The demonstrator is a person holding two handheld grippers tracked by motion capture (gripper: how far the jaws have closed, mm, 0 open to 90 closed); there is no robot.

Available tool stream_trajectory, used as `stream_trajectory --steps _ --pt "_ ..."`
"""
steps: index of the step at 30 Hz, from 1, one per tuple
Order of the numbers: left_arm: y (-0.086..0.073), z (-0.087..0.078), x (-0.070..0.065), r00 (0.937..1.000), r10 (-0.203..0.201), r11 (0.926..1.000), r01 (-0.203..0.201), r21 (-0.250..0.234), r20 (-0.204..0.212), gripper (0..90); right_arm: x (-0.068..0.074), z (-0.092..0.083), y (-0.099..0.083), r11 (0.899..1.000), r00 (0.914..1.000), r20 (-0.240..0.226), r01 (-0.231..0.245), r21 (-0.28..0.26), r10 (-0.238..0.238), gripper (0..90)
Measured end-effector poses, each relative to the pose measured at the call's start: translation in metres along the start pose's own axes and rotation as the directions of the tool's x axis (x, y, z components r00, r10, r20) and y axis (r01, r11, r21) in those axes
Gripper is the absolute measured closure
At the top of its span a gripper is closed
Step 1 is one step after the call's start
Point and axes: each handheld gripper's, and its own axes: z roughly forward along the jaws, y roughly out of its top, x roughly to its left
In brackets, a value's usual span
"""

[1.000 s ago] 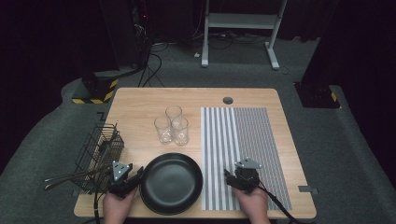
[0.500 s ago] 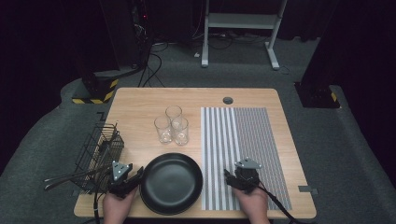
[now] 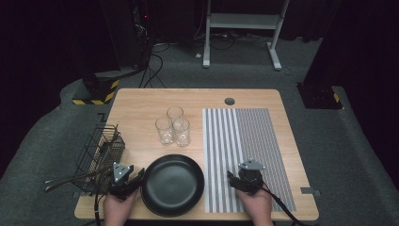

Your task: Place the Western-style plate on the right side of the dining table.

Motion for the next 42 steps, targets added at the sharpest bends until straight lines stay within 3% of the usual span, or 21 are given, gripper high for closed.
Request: stream_trajectory --steps 12,19,27,36,42 --pt "0.001 -0.005 0.000 0.9999 0.012 0.9995 -0.012 -0.028 0.004 53.5 -0.003 -0.001 -0.001 1.000 1.0000 -0.004 0.003 0.002 -0.003 31.1" --pt "0.007 -0.017 0.001 0.9998 -0.002 0.9969 0.003 -0.078 0.020 55.9 -0.003 -0.001 -0.001 1.000 1.0000 -0.003 0.007 0.000 -0.007 31.3" --pt "0.012 -0.027 -0.002 0.9990 0.019 0.9933 -0.014 -0.115 0.041 57.8 -0.003 -0.001 -0.001 1.000 1.0000 -0.001 0.004 -0.001 -0.004 31.7" --pt "0.014 -0.037 -0.004 0.9963 0.029 0.9901 -0.017 -0.139 0.081 56.8 -0.003 -0.001 -0.001 1.000 1.0000 -0.001 0.006 -0.001 -0.006 31.7" --pt "0.012 -0.041 -0.006 0.9894 0.034 0.9897 -0.014 -0.142 0.141 53.5 -0.003 -0.001 -0.001 1.000 1.0000 -0.005 0.008 -0.002 -0.008 33.0"
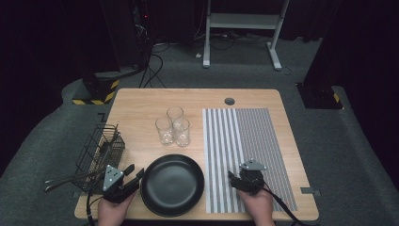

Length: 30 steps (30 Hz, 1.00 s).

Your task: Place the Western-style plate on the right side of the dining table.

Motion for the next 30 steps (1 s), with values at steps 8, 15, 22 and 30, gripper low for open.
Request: stream_trajectory --steps 8,15,22,30 --pt "-0.005 0.001 -0.004 0.9973 -0.024 0.9994 0.022 0.027 0.069 50.8 0.002 -0.004 -0.001 0.999 0.9994 0.016 0.030 -0.035 -0.030 40.1" --pt "-0.008 0.003 -0.001 0.9895 -0.078 0.9963 0.073 0.045 0.122 49.7 0.009 -0.019 0.008 0.996 0.9981 0.027 0.057 -0.069 -0.056 41.8" --pt "-0.009 0.006 -0.001 0.9871 -0.092 0.9940 0.083 0.071 0.131 49.5 0.019 -0.031 0.020 0.991 0.9990 -0.015 0.039 -0.124 -0.041 44.3" --pt "-0.011 0.007 0.002 0.9867 -0.099 0.9930 0.090 0.076 0.129 51.4 0.041 -0.034 0.030 0.987 0.9985 -0.049 0.015 -0.159 -0.023 47.2"
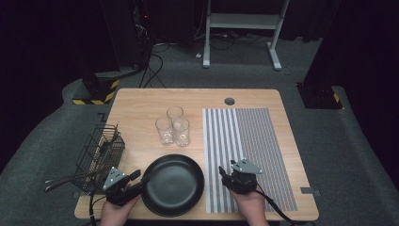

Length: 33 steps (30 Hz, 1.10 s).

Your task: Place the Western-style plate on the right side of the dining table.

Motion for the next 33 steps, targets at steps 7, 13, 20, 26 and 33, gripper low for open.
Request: stream_trajectory --steps 7,13,20,26,33 --pt "0.000 0.002 0.001 1.0000 -0.003 1.0000 0.003 -0.002 0.002 54.0 0.013 0.003 0.006 0.999 0.9975 -0.065 -0.027 -0.017 0.026 48.7" --pt "0.000 0.005 0.000 0.9999 -0.009 1.0000 0.009 0.003 0.013 56.7 0.029 0.009 0.007 1.000 0.9954 -0.096 -0.003 -0.010 0.002 49.3" --pt "0.001 0.007 0.000 0.9999 -0.013 0.9999 0.013 0.003 0.009 60.3 0.039 0.015 0.010 0.999 0.9847 -0.170 -0.035 0.017 0.037 57.3" --pt "0.000 0.008 0.001 0.9997 -0.020 0.9998 0.020 -0.007 0.017 63.6 0.047 0.021 0.011 0.999 0.9833 -0.179 -0.028 0.027 0.033 60.5" --pt "-0.002 0.003 0.003 0.9992 -0.033 0.9994 0.033 -0.002 0.020 68.4 0.055 0.031 0.010 0.997 0.9790 -0.196 -0.048 0.053 0.057 61.1"
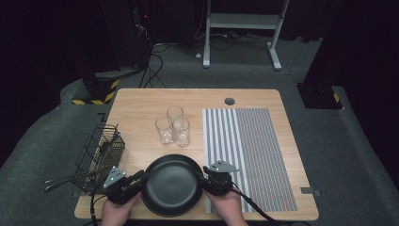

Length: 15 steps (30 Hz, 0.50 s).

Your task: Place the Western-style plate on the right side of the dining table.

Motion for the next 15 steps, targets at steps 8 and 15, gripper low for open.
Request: stream_trajectory --steps 8,15 --pt "-0.002 -0.008 0.000 0.9980 -0.063 0.9980 0.063 0.011 0.007 72.0 0.001 -0.001 -0.005 0.998 0.9979 -0.038 -0.053 0.020 0.054 58.5" --pt "-0.006 -0.012 0.001 0.9954 -0.094 0.9955 0.094 0.017 0.021 73.0 0.001 -0.001 -0.007 0.994 0.9920 -0.067 -0.104 0.045 0.107 53.1"
